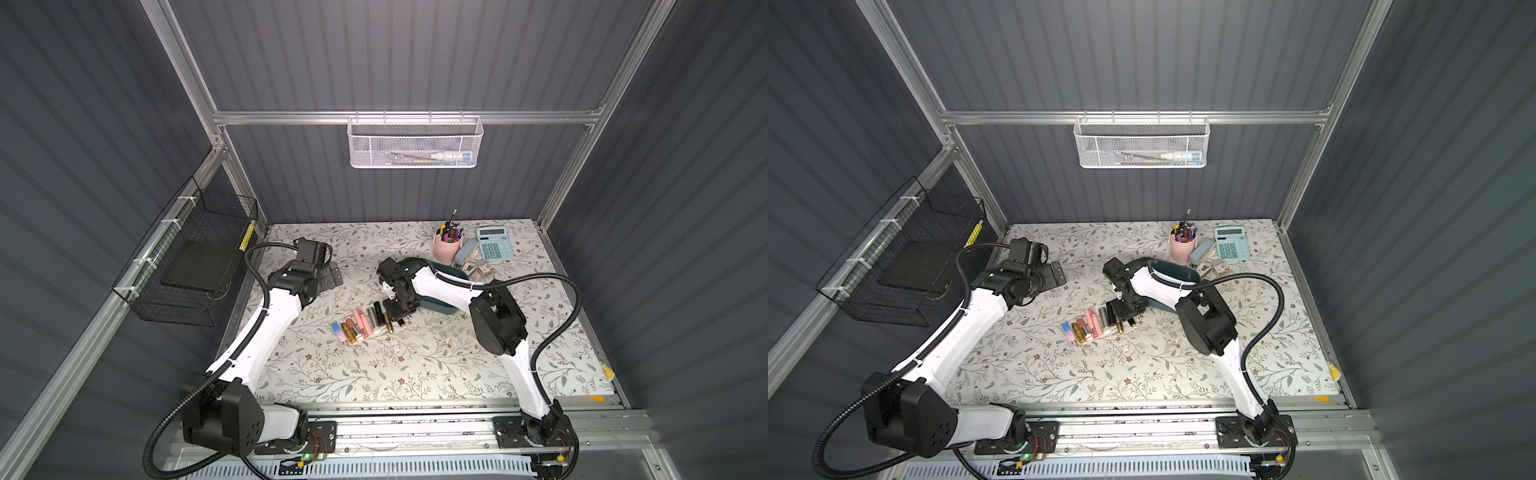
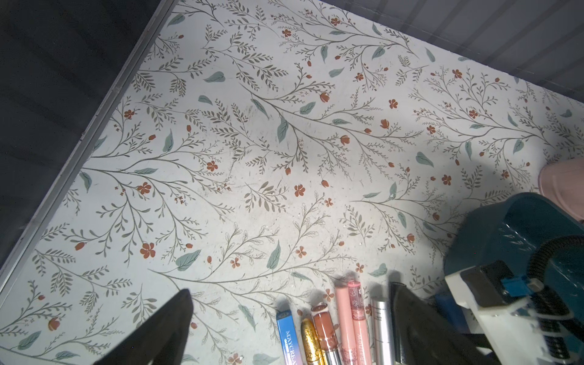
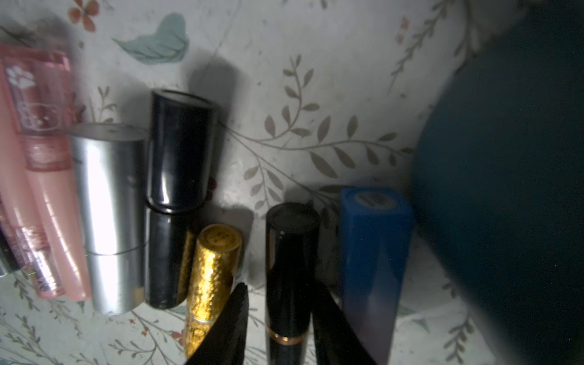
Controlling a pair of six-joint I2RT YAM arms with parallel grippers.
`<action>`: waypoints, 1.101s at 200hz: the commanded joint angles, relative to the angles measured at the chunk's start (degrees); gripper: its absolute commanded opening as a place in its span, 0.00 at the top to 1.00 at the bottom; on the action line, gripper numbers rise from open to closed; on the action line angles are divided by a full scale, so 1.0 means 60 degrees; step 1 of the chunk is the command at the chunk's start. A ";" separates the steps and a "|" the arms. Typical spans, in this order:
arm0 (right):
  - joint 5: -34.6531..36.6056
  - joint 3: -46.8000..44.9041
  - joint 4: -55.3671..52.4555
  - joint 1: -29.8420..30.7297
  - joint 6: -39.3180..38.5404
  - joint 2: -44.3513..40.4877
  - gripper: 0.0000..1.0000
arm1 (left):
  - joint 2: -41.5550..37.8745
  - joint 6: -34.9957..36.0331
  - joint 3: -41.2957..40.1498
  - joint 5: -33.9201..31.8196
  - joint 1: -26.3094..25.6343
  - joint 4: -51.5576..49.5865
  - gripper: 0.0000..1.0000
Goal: Put the lipstick into the storage box
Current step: Pick up the lipstick at the center of the board.
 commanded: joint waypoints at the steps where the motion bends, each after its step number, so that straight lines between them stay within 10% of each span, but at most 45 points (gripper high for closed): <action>1: 0.0158 0.0198 -0.0351 0.0001 0.0098 0.0240 0.66 | -0.0242 0.0104 -0.0116 -0.0121 0.0057 -0.0218 0.00; 220: 0.0542 0.1587 -0.1916 -0.0402 -0.0110 -0.2048 0.77 | 0.0080 -0.0085 0.0166 0.0005 0.0040 0.0284 0.00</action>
